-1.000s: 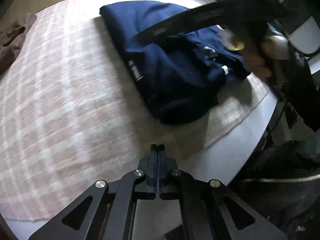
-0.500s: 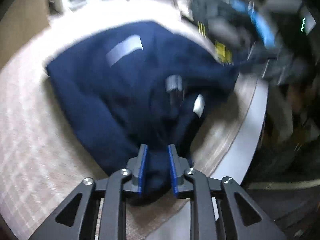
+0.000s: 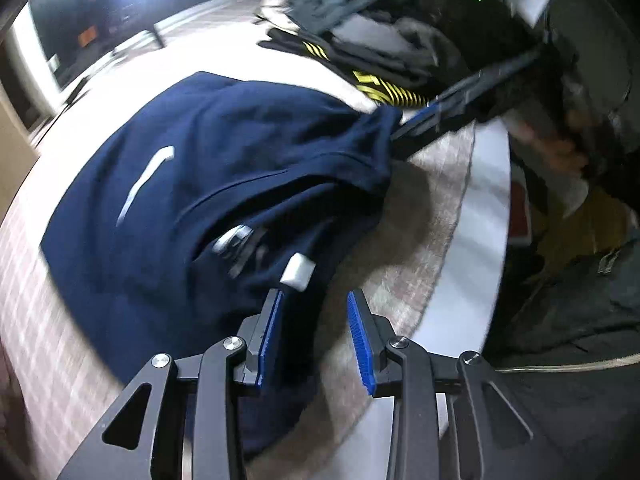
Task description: Fold clothes
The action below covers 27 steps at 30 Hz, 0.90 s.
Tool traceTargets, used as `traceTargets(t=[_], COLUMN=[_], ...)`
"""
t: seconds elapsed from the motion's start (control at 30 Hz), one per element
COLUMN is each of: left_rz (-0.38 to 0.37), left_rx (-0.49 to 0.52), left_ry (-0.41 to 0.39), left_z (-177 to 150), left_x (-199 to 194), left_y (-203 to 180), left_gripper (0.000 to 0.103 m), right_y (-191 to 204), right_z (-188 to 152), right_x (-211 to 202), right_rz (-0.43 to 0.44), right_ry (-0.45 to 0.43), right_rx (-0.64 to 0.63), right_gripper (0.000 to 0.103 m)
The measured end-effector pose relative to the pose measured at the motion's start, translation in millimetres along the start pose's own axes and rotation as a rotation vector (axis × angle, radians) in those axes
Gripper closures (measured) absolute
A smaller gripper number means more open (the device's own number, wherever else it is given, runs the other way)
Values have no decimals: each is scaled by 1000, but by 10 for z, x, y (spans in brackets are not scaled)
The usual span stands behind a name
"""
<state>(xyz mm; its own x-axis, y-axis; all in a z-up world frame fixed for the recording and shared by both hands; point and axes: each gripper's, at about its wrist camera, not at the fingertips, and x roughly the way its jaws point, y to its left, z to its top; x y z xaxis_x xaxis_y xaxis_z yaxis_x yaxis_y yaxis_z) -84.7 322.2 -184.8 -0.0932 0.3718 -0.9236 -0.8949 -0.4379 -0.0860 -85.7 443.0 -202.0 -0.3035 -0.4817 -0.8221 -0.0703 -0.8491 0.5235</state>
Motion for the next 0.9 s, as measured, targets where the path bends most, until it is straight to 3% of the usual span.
traceTargets(t=[0.1, 0.17, 0.23, 0.33, 0.37, 0.4, 0.43, 0.53, 0.63, 0.67, 0.77, 0.83, 0.9], left_rz=[10, 11, -34, -66, -72, -78, -87, -105, -125, -131, -150, -142, -99], left_rx=[47, 45, 10, 6, 10, 15, 19, 22, -10, -23, -61, -88, -162], left_ry=[23, 15, 24, 29, 31, 33, 34, 22, 27, 30, 38, 27, -1], left_z=[50, 70, 93, 118, 124, 130, 139, 150, 76, 47, -41, -94, -170], left_x=[94, 47, -10, -127, -167, -207, -252, -438, -554, -590, -699, -805, -912], left_y=[14, 83, 186, 255, 264, 272, 283, 325, 405, 434, 520, 610, 859], left_gripper=[74, 93, 100, 101, 101, 101, 101, 101, 96, 97, 92, 78, 74], right_y=[19, 44, 47, 33, 44, 57, 88, 243, 274, 227, 150, 236, 388], right_z=[-16, -14, -9, 35, 59, 83, 93, 35, -94, -128, -150, -89, 39], right_x=[-66, -108, -99, -32, 24, 85, 137, 0, -44, 20, -59, -257, -377], right_rz=[47, 75, 107, 100, 76, 50, 36, 56, -68, -123, -192, -204, -199], right_ry=[-26, -43, -51, -68, -59, -47, -28, -63, -52, -6, 15, -67, -143], right_rx=[41, 59, 85, 104, 102, 99, 96, 51, -5, -5, 29, -2, -65], right_gripper=[50, 50, 50, 52, 59, 83, 94, 94, 90, 89, 88, 82, 70])
